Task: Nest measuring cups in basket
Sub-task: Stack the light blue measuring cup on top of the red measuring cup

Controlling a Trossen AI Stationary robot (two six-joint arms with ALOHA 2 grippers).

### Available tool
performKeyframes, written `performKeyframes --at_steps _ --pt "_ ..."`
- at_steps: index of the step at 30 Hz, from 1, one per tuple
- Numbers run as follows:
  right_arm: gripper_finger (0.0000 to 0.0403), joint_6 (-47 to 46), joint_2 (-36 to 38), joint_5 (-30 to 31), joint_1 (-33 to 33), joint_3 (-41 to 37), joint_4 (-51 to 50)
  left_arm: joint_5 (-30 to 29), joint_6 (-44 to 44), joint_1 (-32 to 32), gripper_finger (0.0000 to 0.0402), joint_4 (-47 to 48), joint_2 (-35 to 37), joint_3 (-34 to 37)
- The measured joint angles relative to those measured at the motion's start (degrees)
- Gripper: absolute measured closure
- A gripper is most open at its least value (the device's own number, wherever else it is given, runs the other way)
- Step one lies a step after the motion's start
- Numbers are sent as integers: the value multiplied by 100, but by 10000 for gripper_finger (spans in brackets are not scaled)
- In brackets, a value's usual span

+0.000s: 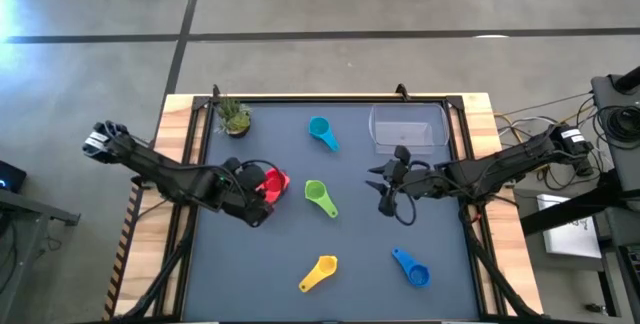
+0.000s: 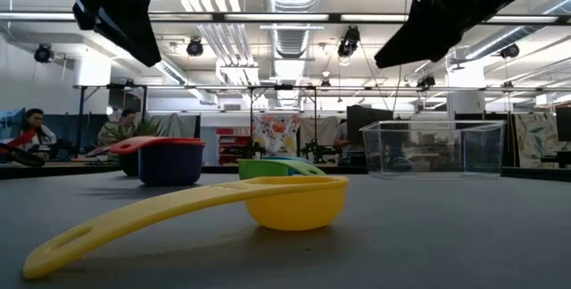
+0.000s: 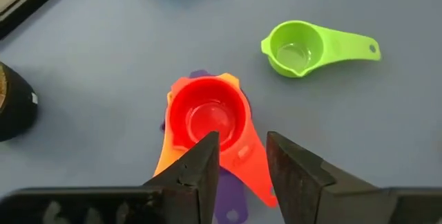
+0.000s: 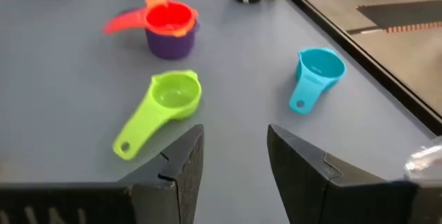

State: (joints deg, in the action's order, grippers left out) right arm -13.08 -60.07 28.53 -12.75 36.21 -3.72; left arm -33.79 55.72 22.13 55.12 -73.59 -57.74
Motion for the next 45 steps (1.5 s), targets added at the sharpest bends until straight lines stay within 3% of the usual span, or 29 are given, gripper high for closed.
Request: performKeyframes --at_steps 5,9,12,16,19,23,28,34,40,45 --pt "252 229 -3 54 2 -140 -29 -626 -159 0 320 -587 -12 312" --pt "252 323 -4 481 12 -252 33 -832 -775 -125 326 -1403 -17 608" --pt "252 284 -4 870 139 -357 221 -568 -1693 -359 328 -2261 33 701" --pt "252 308 -4 896 597 -372 277 -67 -3485 -718 355 -3724 213 764" --pt "252 237 -4 876 883 -372 277 369 -4133 -1095 382 -4166 452 874" --pt "252 216 -4 855 1025 -372 276 857 -4347 -1578 398 -4416 849 1128" --pt "252 35 -4 852 1029 -372 278 1543 -4664 -1961 401 -5412 1273 1785" --pt "252 -474 -4 852 1027 -372 306 1642 -4501 -2096 401 -6152 1623 2465" --pt "252 -802 -4 840 963 -380 603 1825 -4351 -2096 401 -6180 1860 2612" --pt "252 -959 -135 553 948 -380 942 1834 -4756 -2096 401 -6208 1835 2596"
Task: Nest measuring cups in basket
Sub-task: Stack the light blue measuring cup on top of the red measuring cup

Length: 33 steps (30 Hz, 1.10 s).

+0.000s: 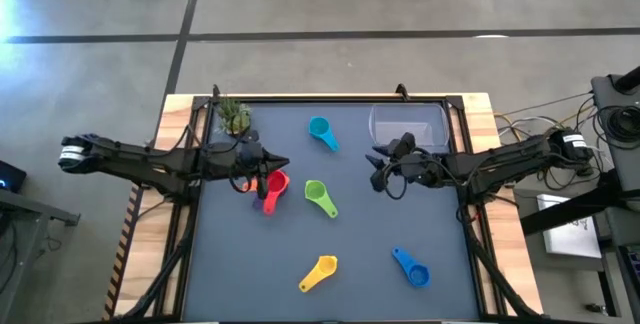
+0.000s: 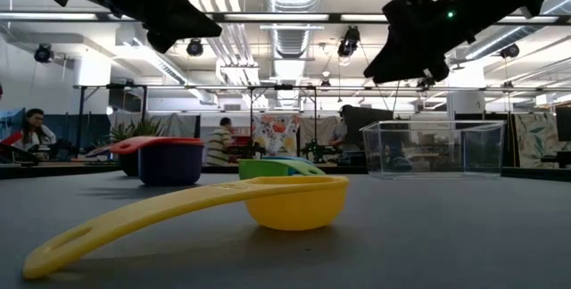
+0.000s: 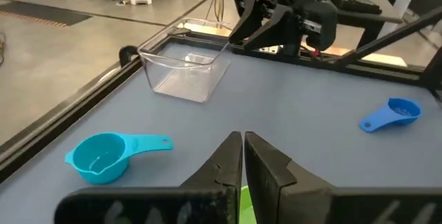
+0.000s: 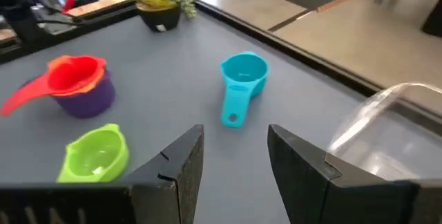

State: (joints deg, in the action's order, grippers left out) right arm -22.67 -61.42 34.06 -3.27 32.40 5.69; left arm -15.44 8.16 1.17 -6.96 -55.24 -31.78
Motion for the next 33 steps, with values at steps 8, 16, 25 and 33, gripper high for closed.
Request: performKeyframes --at_steps 8,16,25,33 --pt "252 -62 -1139 -402 -91 -9 65 -4 -275 -38 402 -219 -237 -4" --pt "252 316 -2140 -403 -170 160 732 -9 -467 -204 402 -701 -640 -32" --pt "252 1134 -2413 -41 41 737 1121 -10 -181 -212 401 -555 -1081 -34" --pt "234 1112 -2595 -839 452 938 1123 -50 -166 -212 401 -616 -1103 -34"
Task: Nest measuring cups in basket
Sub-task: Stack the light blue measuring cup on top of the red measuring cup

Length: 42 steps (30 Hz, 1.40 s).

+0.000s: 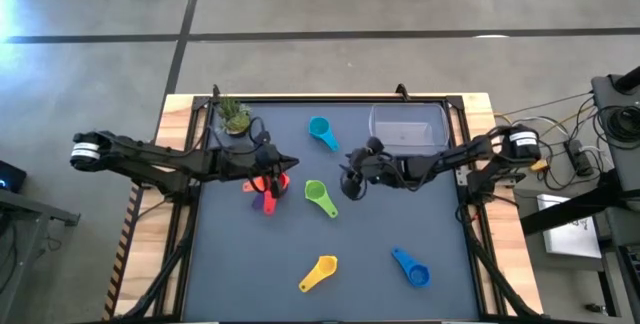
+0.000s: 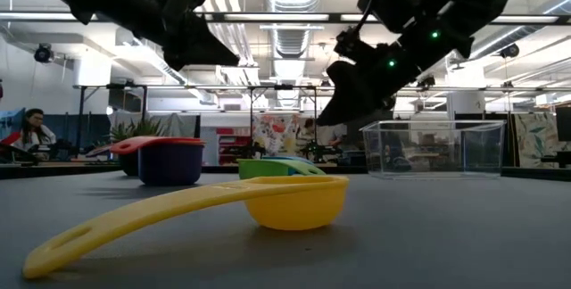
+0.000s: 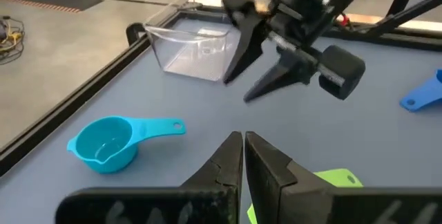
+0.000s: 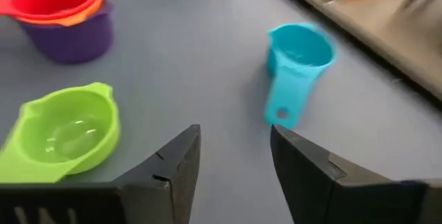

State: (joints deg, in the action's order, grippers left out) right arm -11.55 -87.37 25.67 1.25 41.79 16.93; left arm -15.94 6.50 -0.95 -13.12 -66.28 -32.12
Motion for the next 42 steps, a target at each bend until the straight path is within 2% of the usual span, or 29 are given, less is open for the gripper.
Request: performKeyframes --at_steps 3,11,17,25,29,35,42 --pt "203 -82 -110 -337 171 49 128 -4 0 0 401 -29 17 0" --pt "118 247 -531 175 513 285 590 -15 64 0 401 170 54 87" --pt "81 65 -1095 237 734 626 650 -9 335 13 401 299 130 127" --pt "69 373 -1807 387 792 1285 542 -130 673 50 401 163 360 532" --pt "69 417 -1926 522 792 1615 -161 -302 662 46 401 157 557 527" --pt "74 369 -1721 667 792 1855 -942 -297 632 50 402 174 805 527" --pt "74 -19 -1309 691 753 1693 -932 -262 601 50 402 254 957 517"
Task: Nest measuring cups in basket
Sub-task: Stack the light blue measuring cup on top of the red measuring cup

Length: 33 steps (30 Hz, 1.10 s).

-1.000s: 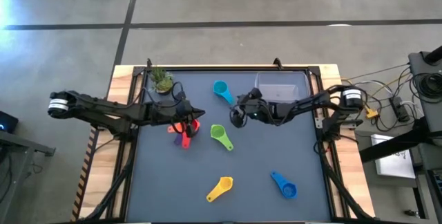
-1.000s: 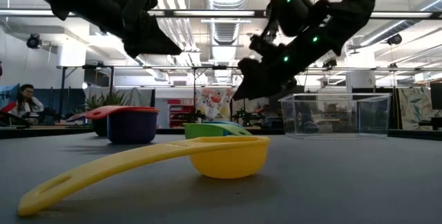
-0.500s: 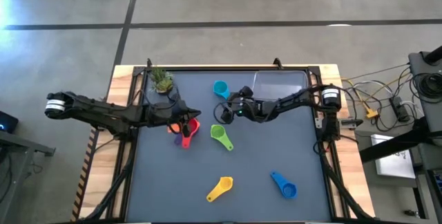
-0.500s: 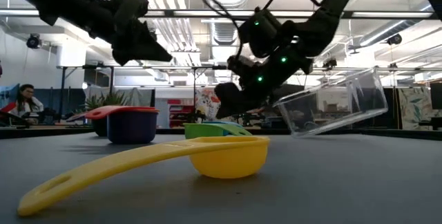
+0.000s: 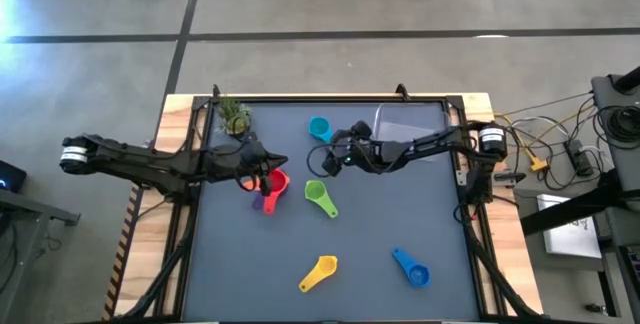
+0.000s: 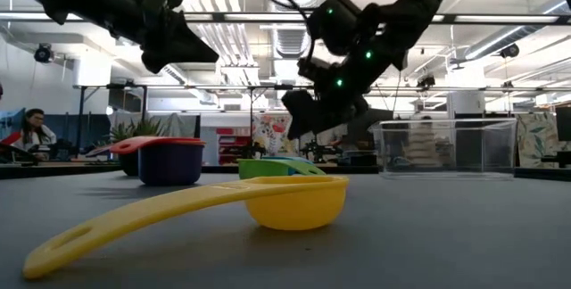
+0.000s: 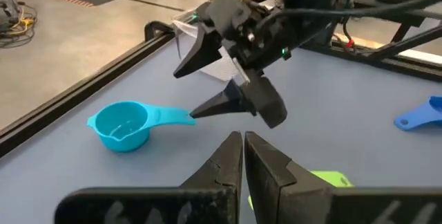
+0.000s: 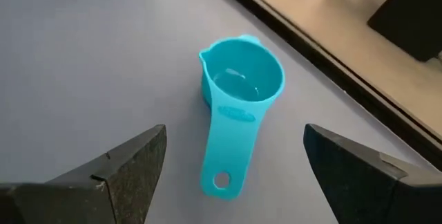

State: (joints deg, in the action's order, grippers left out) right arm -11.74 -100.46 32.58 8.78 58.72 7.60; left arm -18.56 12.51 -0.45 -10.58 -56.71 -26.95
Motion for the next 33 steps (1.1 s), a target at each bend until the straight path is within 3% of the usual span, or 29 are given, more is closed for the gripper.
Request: performKeyframes --at_steps 12,24,33 --pt "71 -127 -367 -7 151 319 290 13 152 7 402 -95 -12 -1" --pt "71 -490 -493 -622 574 378 107 119 153 39 402 -97 -11 -1" --pt "71 -488 -724 -755 633 385 29 119 155 39 402 -92 -30 -1"
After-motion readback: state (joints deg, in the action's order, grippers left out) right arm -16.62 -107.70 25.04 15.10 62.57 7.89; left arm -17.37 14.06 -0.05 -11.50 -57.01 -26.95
